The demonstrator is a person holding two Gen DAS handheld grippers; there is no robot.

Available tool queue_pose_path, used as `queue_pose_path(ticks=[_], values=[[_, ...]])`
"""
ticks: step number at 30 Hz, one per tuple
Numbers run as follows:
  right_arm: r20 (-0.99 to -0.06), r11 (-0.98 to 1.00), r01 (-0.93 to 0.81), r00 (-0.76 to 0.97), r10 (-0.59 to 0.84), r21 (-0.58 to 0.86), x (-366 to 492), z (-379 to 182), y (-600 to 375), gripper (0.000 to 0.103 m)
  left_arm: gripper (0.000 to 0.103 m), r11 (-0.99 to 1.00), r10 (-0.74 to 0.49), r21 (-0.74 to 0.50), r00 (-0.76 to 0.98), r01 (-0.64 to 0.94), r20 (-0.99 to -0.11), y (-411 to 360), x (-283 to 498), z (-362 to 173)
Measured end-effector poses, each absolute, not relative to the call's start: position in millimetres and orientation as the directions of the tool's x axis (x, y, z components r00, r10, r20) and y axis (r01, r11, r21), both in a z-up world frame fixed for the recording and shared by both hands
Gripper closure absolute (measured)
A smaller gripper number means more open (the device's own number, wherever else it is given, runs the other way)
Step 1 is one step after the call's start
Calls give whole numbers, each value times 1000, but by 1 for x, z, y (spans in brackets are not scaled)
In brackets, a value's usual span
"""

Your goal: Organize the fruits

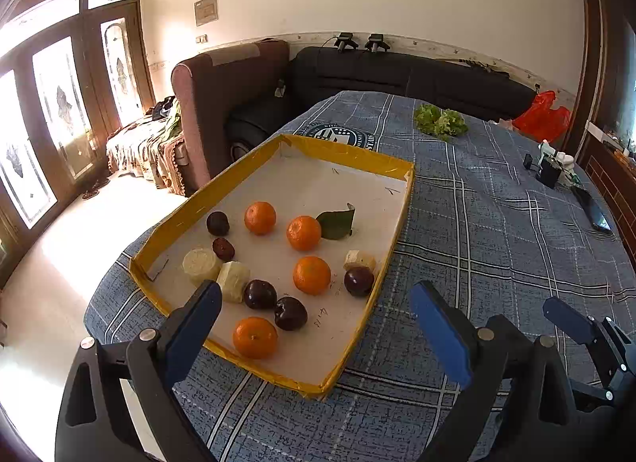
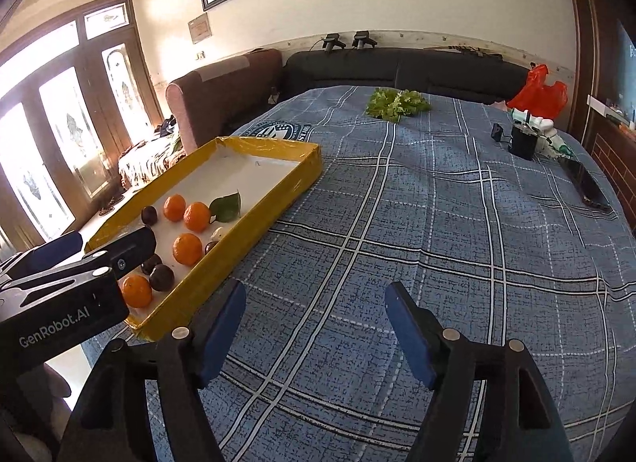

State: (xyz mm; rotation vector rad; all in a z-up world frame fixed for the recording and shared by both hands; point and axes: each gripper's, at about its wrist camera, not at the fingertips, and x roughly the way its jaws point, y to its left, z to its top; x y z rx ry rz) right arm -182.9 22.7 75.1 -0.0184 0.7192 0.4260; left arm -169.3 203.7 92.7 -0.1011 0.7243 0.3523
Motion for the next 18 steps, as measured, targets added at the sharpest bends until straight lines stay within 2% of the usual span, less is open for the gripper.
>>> queue_pose_path(ticks=[18], values=[[-688,921,-366,635,351,132,-171,61,32,23,7,926,270,-8,676,-378,-686,223,-166,86]])
